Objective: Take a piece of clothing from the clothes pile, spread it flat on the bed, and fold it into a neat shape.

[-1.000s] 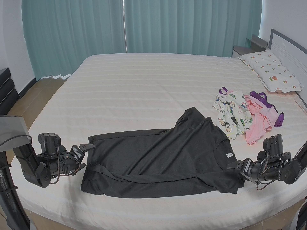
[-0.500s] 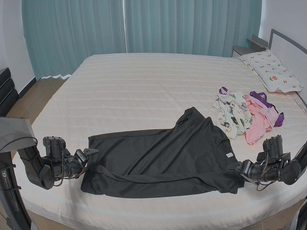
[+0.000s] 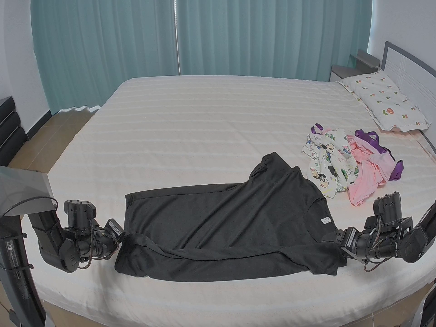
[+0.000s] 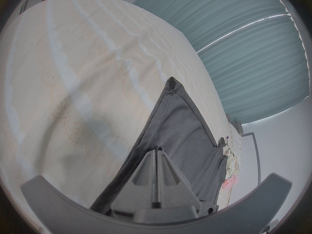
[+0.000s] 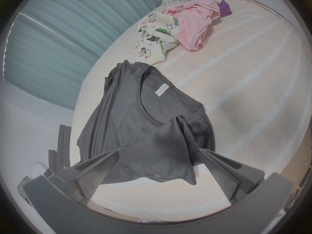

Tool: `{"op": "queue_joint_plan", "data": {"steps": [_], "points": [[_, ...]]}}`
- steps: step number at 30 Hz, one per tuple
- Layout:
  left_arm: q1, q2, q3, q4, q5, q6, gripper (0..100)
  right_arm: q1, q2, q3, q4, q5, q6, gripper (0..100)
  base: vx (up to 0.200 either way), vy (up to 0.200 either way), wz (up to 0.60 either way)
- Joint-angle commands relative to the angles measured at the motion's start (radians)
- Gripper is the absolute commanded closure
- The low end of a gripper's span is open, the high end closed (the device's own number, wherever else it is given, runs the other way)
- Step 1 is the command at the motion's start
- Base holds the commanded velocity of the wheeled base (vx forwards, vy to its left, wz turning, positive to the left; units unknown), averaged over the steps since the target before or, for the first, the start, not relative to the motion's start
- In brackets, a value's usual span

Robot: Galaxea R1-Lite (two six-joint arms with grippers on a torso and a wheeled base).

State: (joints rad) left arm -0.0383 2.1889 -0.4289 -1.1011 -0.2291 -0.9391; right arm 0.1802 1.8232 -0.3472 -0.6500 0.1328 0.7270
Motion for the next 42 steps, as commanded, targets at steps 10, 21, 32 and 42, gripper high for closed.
{"op": "queue_joint_plan", "data": {"steps": [10, 21, 32, 42], "points": [[0.040, -0.006, 0.006, 0.000, 0.019, -0.038, 100, -0.001, 0.004, -0.001, -0.002, 0.001, 0.000, 0, 0.000, 0.000, 0.00], [0.057, -0.008, 0.009, -0.025, 0.033, -0.095, 100, -0.016, 0.036, 0.027, -0.172, -0.001, 0.003, 0, 0.000, 0.000, 0.00], [0.052, 0.000, 0.001, -0.028, 0.033, -0.090, 100, -0.031, 0.165, -0.032, -0.261, 0.070, -0.051, 0, 0.000, 0.000, 0.00], [0.046, 0.003, -0.001, -0.028, 0.034, -0.089, 100, -0.053, 0.189, -0.009, -0.263, 0.082, -0.061, 0, 0.000, 0.000, 0.00]]}}
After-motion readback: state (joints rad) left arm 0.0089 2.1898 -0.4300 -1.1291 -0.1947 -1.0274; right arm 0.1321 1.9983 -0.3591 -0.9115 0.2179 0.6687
